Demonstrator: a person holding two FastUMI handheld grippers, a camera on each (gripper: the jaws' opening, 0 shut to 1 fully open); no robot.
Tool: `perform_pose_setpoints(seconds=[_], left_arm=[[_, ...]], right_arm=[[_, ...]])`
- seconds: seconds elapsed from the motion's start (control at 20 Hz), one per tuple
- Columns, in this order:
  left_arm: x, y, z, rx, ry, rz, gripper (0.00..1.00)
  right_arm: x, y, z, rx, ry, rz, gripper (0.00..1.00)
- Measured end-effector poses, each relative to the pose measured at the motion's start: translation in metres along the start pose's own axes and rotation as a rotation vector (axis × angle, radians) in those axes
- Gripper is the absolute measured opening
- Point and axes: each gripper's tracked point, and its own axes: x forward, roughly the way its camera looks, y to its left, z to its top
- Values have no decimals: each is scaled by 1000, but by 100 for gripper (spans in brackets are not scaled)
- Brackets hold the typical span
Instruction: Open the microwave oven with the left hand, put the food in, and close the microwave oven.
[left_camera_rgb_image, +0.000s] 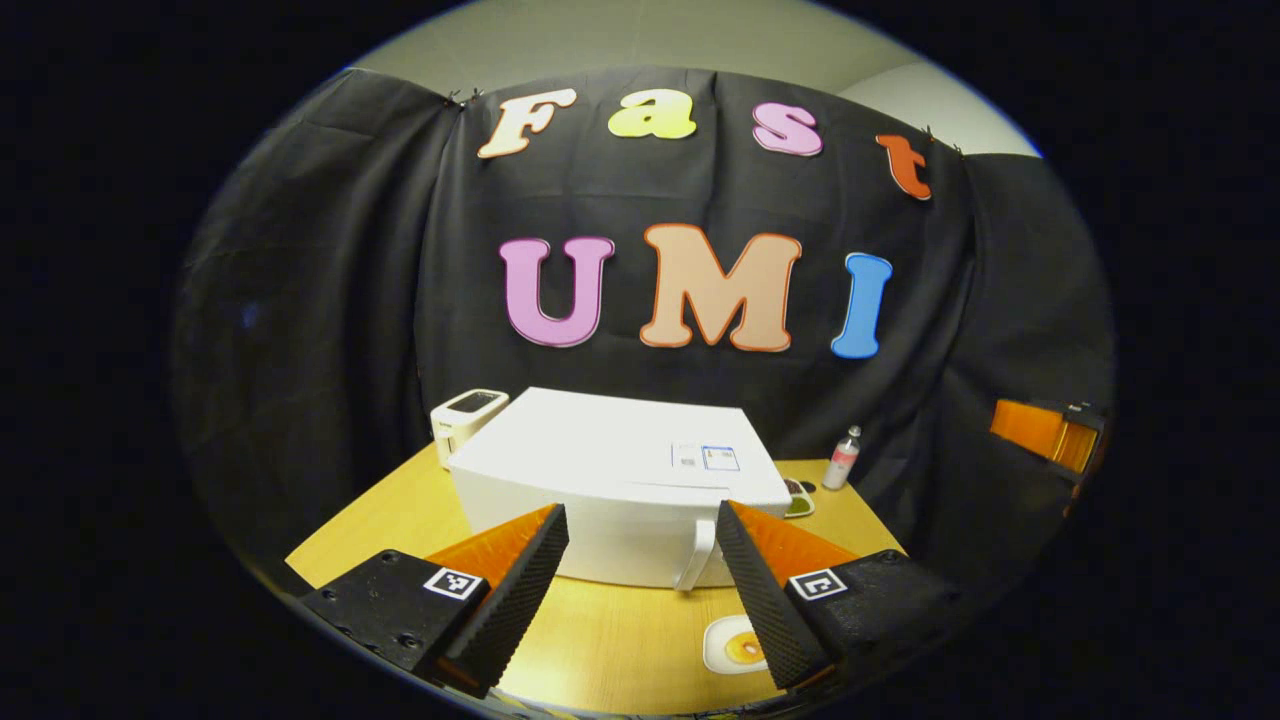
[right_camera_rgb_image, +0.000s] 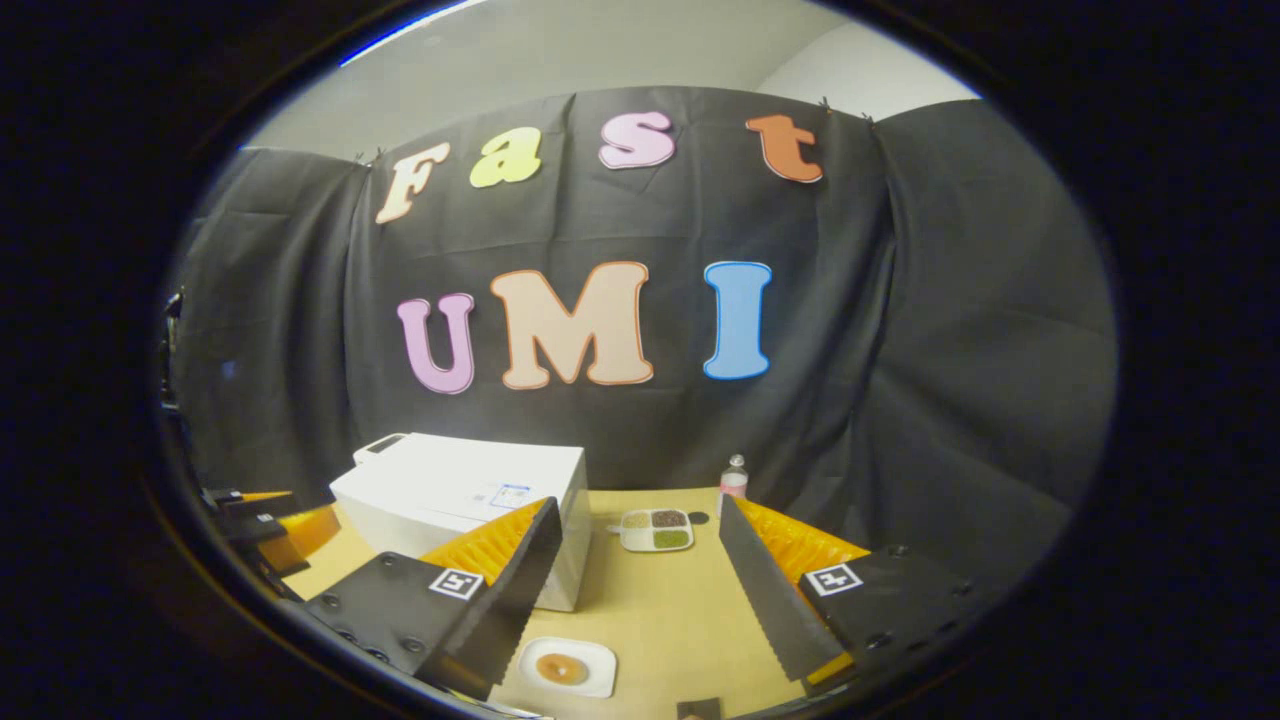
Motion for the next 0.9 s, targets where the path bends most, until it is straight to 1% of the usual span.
perform_pose_setpoints(seconds=[0.25, 0.55, 0.6, 0.65, 0.7, 0.75, 0.8, 0.85, 0.9], left_arm=[[22, -21, -57, 48, 136, -81, 95], [61, -42, -117, 88, 254, -156, 95], [68, -44, -128, 88, 277, -164, 97], [76, -45, -138, 84, 303, -169, 93], [83, -47, -149, 78, 331, -172, 90], [91, -49, -159, 72, 356, -175, 88], [97, -50, -166, 67, 373, -178, 89], [104, -50, -173, 63, 390, -179, 85], [111, -50, -181, 60, 405, -179, 85]], right_arm=[[-11, -14, -9, -20, 24, -48, 96], [-25, -30, -15, -31, 31, -118, 97], [-27, -31, -16, -34, 30, -127, 96], [-28, -34, -17, -37, 32, -139, 96], [-29, -38, -19, -39, 33, -154, 100], [-30, -40, -20, -38, 35, -167, 100], [-32, -42, -22, -34, 37, -177, 100], [-33, -43, -22, -30, 40, -183, 100], [-32, -45, -24, -27, 43, -190, 97]])
